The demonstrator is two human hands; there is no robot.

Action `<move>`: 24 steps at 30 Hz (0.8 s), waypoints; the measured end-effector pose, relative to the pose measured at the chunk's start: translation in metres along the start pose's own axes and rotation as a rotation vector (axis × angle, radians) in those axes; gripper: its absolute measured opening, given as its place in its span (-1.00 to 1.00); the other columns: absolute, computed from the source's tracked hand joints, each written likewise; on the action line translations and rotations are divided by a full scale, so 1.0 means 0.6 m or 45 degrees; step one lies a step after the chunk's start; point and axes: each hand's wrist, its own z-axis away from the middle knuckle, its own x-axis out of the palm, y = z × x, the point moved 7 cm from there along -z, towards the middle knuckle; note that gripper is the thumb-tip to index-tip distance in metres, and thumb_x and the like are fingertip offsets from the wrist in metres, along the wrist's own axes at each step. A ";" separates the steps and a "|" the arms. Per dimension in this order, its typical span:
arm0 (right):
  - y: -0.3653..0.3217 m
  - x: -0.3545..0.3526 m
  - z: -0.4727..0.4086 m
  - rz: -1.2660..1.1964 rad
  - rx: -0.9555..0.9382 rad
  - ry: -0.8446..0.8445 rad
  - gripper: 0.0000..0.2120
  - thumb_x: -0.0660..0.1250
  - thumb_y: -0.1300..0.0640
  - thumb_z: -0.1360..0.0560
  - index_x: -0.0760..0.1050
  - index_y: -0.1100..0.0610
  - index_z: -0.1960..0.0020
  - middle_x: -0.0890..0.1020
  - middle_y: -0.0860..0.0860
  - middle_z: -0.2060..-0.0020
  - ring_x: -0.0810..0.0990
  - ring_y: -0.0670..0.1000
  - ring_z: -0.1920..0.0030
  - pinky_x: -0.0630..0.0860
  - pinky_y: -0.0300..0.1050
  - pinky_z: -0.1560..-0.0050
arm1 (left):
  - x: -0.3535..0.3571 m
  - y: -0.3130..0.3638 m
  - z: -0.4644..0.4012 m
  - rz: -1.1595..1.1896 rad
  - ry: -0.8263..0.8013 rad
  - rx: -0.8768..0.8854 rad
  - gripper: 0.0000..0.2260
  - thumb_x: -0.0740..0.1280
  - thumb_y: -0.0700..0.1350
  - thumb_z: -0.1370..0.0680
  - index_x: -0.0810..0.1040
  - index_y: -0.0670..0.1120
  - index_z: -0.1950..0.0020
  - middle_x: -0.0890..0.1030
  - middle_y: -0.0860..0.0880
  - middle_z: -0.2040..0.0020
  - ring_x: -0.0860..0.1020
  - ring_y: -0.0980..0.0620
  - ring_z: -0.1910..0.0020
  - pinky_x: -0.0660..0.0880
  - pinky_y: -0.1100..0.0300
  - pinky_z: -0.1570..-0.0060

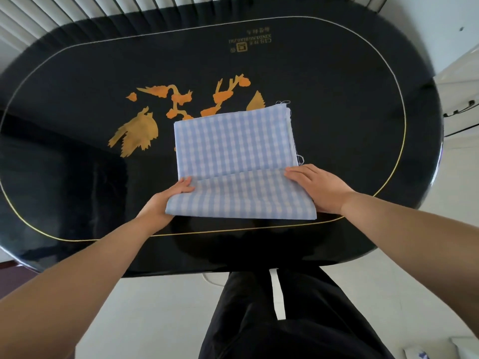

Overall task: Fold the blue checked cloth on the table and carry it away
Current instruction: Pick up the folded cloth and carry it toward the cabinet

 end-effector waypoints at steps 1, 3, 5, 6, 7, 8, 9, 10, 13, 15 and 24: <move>0.008 -0.003 -0.002 -0.174 0.126 0.023 -0.33 0.43 0.01 -0.43 0.22 0.02 -0.46 0.33 -0.01 -0.42 0.30 0.01 -0.41 0.35 -0.05 -0.36 | -0.008 0.000 -0.002 -0.043 0.121 0.040 -0.53 0.58 0.04 -0.28 0.64 -0.02 -0.15 0.60 0.06 -0.20 0.53 0.07 -0.21 0.46 0.18 -0.13; 0.017 -0.010 -0.003 -0.594 0.366 0.109 -0.59 0.38 0.06 -0.47 0.42 -0.03 -0.29 0.49 -0.03 -0.25 0.47 -0.01 -0.23 0.45 -0.13 -0.18 | -0.023 0.017 0.011 -0.573 0.405 0.237 -0.77 0.39 0.08 -0.50 0.62 -0.03 -0.06 0.65 0.00 0.00 0.59 0.00 -0.03 0.49 0.16 0.02; 0.021 -0.017 0.003 -0.672 0.491 0.265 -0.79 0.33 0.04 -0.51 0.44 0.02 -0.13 0.57 -0.02 0.01 0.56 0.00 0.02 0.45 -0.19 0.08 | -0.015 0.032 0.028 -0.956 0.583 0.436 -0.77 0.24 0.04 -0.60 0.54 -0.10 -0.02 0.59 -0.04 0.16 0.56 -0.02 0.18 0.43 0.16 0.27; 0.020 -0.016 0.011 -0.731 0.572 0.310 -0.82 0.27 -0.02 -0.55 0.41 0.06 -0.06 0.56 -0.02 0.14 0.55 -0.01 0.14 0.43 -0.19 0.20 | -0.004 0.034 0.036 -1.017 0.621 0.491 -0.74 0.20 0.06 -0.62 0.50 -0.12 0.02 0.57 -0.05 0.20 0.52 -0.01 0.24 0.39 0.15 0.33; 0.017 -0.014 0.020 -0.717 0.616 0.351 -0.79 0.20 -0.07 -0.58 0.38 0.08 -0.01 0.53 -0.01 0.22 0.53 0.00 0.22 0.40 -0.17 0.29 | 0.007 0.032 0.042 -1.043 0.648 0.512 -0.70 0.17 0.09 -0.62 0.48 -0.13 0.06 0.55 -0.05 0.22 0.50 0.00 0.27 0.38 0.14 0.35; 0.014 -0.013 0.034 -0.751 0.690 0.386 -0.76 0.13 -0.10 -0.60 0.35 0.08 0.01 0.51 0.00 0.26 0.52 0.00 0.26 0.38 -0.15 0.35 | 0.016 0.025 0.045 -1.088 0.671 0.497 -0.68 0.14 0.11 -0.63 0.47 -0.13 0.07 0.54 -0.04 0.22 0.50 0.01 0.28 0.37 0.14 0.35; 0.012 -0.008 0.048 -0.704 0.752 0.404 -0.75 0.07 -0.11 -0.62 0.33 0.08 0.01 0.50 0.00 0.27 0.50 0.00 0.29 0.34 -0.16 0.39 | 0.026 0.014 0.046 -1.136 0.691 0.468 -0.65 0.11 0.12 -0.63 0.47 -0.13 0.07 0.54 -0.03 0.23 0.51 0.02 0.28 0.37 0.13 0.35; 0.012 -0.002 0.064 -0.678 0.827 0.407 -0.74 0.01 -0.10 -0.63 0.31 0.07 0.01 0.48 0.00 0.28 0.49 -0.02 0.31 0.30 -0.16 0.42 | 0.033 0.001 0.047 -1.189 0.699 0.445 -0.64 0.08 0.13 -0.64 0.47 -0.13 0.07 0.53 -0.02 0.24 0.52 0.01 0.27 0.38 0.11 0.34; 0.013 0.025 0.105 -0.531 1.016 0.373 -0.73 -0.08 -0.08 -0.64 0.25 0.08 0.01 0.47 0.02 0.35 0.47 0.00 0.38 0.30 -0.13 0.45 | 0.053 -0.035 0.048 -1.281 0.693 0.402 -0.61 0.01 0.15 -0.64 0.43 -0.11 0.08 0.52 -0.01 0.27 0.55 -0.05 0.26 0.45 0.07 0.28; 0.014 0.044 0.125 -0.424 1.126 0.334 -0.74 -0.10 -0.07 -0.64 0.23 0.09 -0.01 0.47 0.02 0.39 0.48 0.02 0.41 0.38 -0.11 0.43 | 0.064 -0.048 0.050 -1.294 0.665 0.361 -0.62 -0.02 0.15 -0.65 0.41 -0.09 0.07 0.52 0.00 0.27 0.54 -0.01 0.28 0.49 0.07 0.27; 0.012 0.089 0.171 -0.337 1.346 0.111 -0.78 0.00 0.11 -0.62 0.36 0.20 -0.07 0.37 -0.01 0.34 0.48 0.14 0.21 0.38 -0.01 0.25 | 0.091 -0.035 0.042 -1.421 0.510 0.287 -0.59 -0.08 0.17 -0.64 0.42 -0.07 0.00 0.51 -0.02 0.23 0.51 0.03 0.27 0.44 0.12 0.32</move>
